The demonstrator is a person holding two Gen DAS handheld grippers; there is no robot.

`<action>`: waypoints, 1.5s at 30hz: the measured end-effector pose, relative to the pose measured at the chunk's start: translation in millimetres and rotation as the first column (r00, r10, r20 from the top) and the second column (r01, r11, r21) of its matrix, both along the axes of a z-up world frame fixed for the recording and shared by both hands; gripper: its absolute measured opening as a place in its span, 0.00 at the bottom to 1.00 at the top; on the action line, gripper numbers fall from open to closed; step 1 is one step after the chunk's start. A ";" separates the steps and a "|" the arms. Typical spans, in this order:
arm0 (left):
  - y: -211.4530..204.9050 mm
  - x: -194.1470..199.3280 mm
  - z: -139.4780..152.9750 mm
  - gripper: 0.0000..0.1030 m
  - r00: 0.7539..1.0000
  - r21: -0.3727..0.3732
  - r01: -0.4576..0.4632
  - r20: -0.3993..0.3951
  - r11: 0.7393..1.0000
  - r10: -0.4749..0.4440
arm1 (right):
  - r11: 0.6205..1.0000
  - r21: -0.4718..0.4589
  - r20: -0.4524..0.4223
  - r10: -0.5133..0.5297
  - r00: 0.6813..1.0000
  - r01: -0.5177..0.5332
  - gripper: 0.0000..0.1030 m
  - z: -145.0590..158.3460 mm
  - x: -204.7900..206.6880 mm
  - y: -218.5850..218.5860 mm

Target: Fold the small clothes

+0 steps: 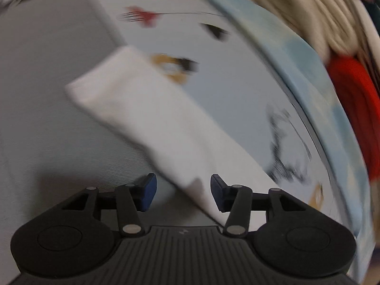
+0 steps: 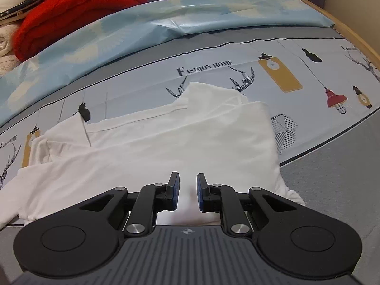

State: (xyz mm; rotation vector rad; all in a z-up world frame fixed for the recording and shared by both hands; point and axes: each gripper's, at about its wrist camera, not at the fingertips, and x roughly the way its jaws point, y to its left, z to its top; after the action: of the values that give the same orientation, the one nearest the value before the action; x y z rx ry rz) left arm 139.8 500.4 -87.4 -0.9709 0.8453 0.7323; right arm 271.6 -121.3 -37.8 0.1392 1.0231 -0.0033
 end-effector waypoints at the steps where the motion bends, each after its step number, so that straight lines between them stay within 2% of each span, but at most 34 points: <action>1: 9.3 -7.6 -4.0 0.53 0.999 -0.022 -0.040 0.004 0.999 0.041 | 1.000 0.001 -0.001 0.001 1.000 -0.001 0.15 -0.4 -0.3 0.6; 4: 33.1 -26.3 -10.5 0.53 0.990 -0.040 -0.140 0.031 0.989 0.141 | 1.000 0.003 -0.010 0.003 1.000 -0.003 0.15 -1.3 -0.6 0.5; 7: 49.6 -33.6 -12.8 0.53 0.980 -0.009 -0.188 0.071 0.982 0.188 | 1.000 0.004 -0.012 -0.005 1.000 0.005 0.15 -0.9 -0.2 -1.3; 10: 59.9 -37.8 -15.4 0.44 0.970 0.040 -0.232 0.090 0.972 0.228 | 1.000 0.000 -0.015 -0.012 1.000 0.012 0.15 -1.3 0.5 -3.4; 11: 60.8 -36.9 -16.5 0.35 0.970 0.058 -0.231 0.093 0.971 0.225 | 1.000 -0.002 -0.016 -0.014 1.000 0.014 0.15 -1.6 0.7 -4.0; 12: 60.3 -33.1 -17.1 0.20 0.974 0.090 -0.218 0.082 0.972 0.211 | 1.000 -0.004 -0.017 -0.017 1.000 0.017 0.15 -1.9 0.9 -4.5; 14: 60.5 -25.6 -18.9 0.07 0.986 0.155 -0.164 0.058 0.974 0.157 | 1.000 -0.005 -0.019 -0.019 1.000 0.019 0.15 -2.2 1.2 -4.7; 16: 60.1 -23.3 -15.6 0.07 0.989 0.235 -0.146 0.059 0.961 0.135 | 1.000 -0.007 -0.020 -0.020 1.000 0.020 0.15 -2.4 1.3 -4.2; 18: 61.4 -25.2 -6.7 0.06 0.986 0.355 -0.165 0.050 0.920 0.157 | 1.000 -0.007 -0.021 -0.019 1.000 0.019 0.15 -2.5 1.4 -4.2; 19: 62.6 -26.5 -3.4 0.06 0.984 0.379 -0.178 0.054 0.908 0.170 | 1.000 -0.008 -0.022 -0.020 1.000 0.020 0.15 -2.3 1.5 -4.5; 21: 67.2 -27.8 -5.2 0.10 0.977 0.340 -0.213 0.048 0.916 0.209 | 1.000 -0.006 -0.022 -0.022 1.000 0.022 0.15 -1.9 1.3 -6.3; 23: 72.5 -26.1 -15.8 0.15 0.976 0.246 -0.214 0.023 0.945 0.215 | 1.000 -0.004 -0.021 -0.024 1.000 0.024 0.15 -0.9 1.0 -7.6; 24: 71.8 -26.7 -16.7 0.09 0.976 0.254 -0.216 0.024 0.943 0.217 | 1.000 -0.005 -0.019 -0.024 1.000 0.024 0.15 -0.6 0.7 -9.0; 27: 62.5 -22.6 -1.4 0.06 0.978 0.338 -0.199 0.006 0.920 0.209 | 0.999 -0.005 -0.020 -0.041 0.999 0.041 0.15 0.7 0.2 -14.5; 29: 48.9 -12.0 20.5 0.06 0.983 0.410 -0.175 0.014 0.895 0.185 | 0.998 -0.002 -0.021 -0.057 0.998 0.057 0.15 2.0 -0.9 -23.3; 31: 27.2 4.4 50.0 0.05 0.991 0.464 -0.136 0.058 0.875 0.123 | 0.997 0.002 -0.015 -0.075 0.997 0.075 0.15 4.2 -2.4 -34.5; 33: -3.5 24.7 81.2 0.05 0.991 0.476 -0.082 0.131 0.876 0.022 | 0.996 0.006 -0.007 -0.091 0.996 0.091 0.15 7.4 -4.3 -45.3; 35: -49.2 46.2 107.1 0.05 0.979 0.508 0.013 0.168 0.861 -0.114 | 0.994 0.013 -0.002 -0.105 0.994 0.105 0.15 9.2 -5.7 -56.1; 36: -76.7 59.3 117.7 0.05 0.964 0.514 0.080 0.179 0.854 -0.199 | 0.994 0.018 0.000 -0.111 0.994 0.111 0.15 9.7 -6.7 -61.3; 38: -135.1 85.0 132.2 0.05 0.911 0.515 0.212 0.205 0.831 -0.359 | 0.992 0.024 0.000 -0.126 0.992 0.126 0.15 9.7 -8.3 -72.0; 40: -200.6 105.8 142.2 0.05 0.834 0.524 0.328 0.231 0.786 -0.502 | 0.988 0.038 -0.002 -0.148 0.989 0.148 0.15 8.7 -10.9 -83.4; 43: -297.0 126.5 144.3 0.05 0.712 0.490 0.465 0.287 0.737 -0.641 | 0.983 0.061 -0.009 -0.176 0.984 0.176 0.15 4.5 -14.9 -97.4; 45: -360.9 133.6 138.3 0.05 0.613 0.441 0.572 0.330 0.691 -0.718 | 0.980 0.079 -0.023 -0.183 0.983 0.184 0.15 -0.3 -16.6 -103.8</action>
State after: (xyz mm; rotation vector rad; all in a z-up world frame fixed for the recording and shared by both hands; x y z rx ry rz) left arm 273.3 139.5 50.9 -0.4600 0.5531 -0.0525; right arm 255.0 -225.1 -38.1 0.3070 1.0237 -0.1312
